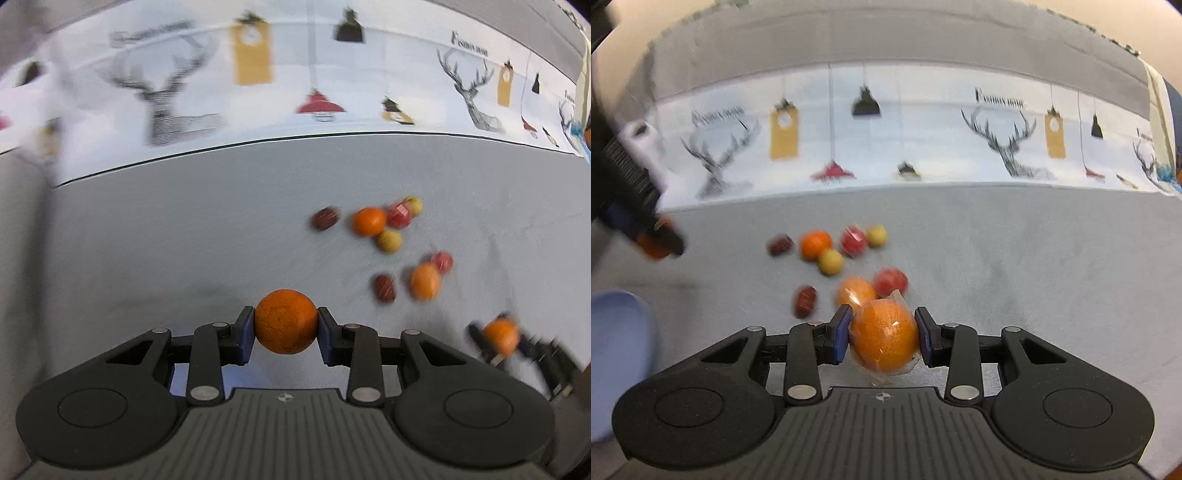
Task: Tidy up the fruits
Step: 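Carry both oranges to the blue plate and open both tools to release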
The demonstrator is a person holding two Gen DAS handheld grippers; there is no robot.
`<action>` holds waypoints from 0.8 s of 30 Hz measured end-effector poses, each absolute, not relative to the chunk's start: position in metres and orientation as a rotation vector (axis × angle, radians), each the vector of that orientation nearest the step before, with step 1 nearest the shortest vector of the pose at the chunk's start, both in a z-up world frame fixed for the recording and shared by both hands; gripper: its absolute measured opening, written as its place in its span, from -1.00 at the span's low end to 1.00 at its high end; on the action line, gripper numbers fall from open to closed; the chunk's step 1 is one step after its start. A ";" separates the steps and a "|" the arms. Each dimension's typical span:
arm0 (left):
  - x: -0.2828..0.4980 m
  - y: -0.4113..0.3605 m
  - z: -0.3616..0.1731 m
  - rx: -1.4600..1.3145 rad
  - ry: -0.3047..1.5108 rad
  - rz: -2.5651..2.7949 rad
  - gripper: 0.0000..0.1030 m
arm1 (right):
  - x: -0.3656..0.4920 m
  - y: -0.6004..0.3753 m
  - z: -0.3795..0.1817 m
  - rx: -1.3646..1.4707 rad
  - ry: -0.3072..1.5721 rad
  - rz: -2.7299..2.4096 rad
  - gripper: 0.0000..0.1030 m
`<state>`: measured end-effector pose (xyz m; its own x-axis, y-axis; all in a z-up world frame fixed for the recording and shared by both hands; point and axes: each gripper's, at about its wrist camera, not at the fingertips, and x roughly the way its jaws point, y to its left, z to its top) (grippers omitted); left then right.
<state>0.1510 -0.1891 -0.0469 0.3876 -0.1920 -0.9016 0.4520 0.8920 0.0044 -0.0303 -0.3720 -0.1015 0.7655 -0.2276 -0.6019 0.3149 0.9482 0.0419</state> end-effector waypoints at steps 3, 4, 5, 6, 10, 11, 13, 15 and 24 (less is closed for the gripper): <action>0.116 -0.140 -0.020 0.253 1.087 -0.365 -0.26 | -0.065 -0.357 -0.065 0.204 0.586 -0.201 -0.25; 0.103 -0.124 -0.013 0.248 1.081 -0.347 -0.26 | -0.073 -0.350 -0.053 0.212 0.584 -0.171 -0.25; 0.089 -0.108 -0.005 0.245 1.070 -0.325 -0.26 | -0.081 -0.342 -0.042 0.219 0.582 -0.138 -0.25; 0.077 -0.094 0.000 0.244 1.059 -0.301 -0.26 | -0.090 -0.332 -0.032 0.226 0.581 -0.096 -0.25; 0.027 -0.042 0.010 0.220 1.048 -0.244 -0.26 | -0.121 -0.291 -0.005 0.227 0.545 0.001 -0.25; 0.017 -0.032 0.010 0.209 1.051 -0.237 -0.26 | -0.127 -0.281 -0.001 0.216 0.539 0.020 -0.25; -0.002 -0.015 0.010 0.186 1.053 -0.228 -0.26 | -0.136 -0.256 0.005 0.184 0.536 0.060 -0.25; -0.018 -0.003 0.008 0.173 1.046 -0.226 -0.26 | -0.142 -0.237 0.010 0.150 0.543 0.096 -0.25; -0.049 0.020 0.006 0.125 0.999 -0.269 -0.26 | -0.162 -0.199 0.027 0.052 0.532 0.116 -0.25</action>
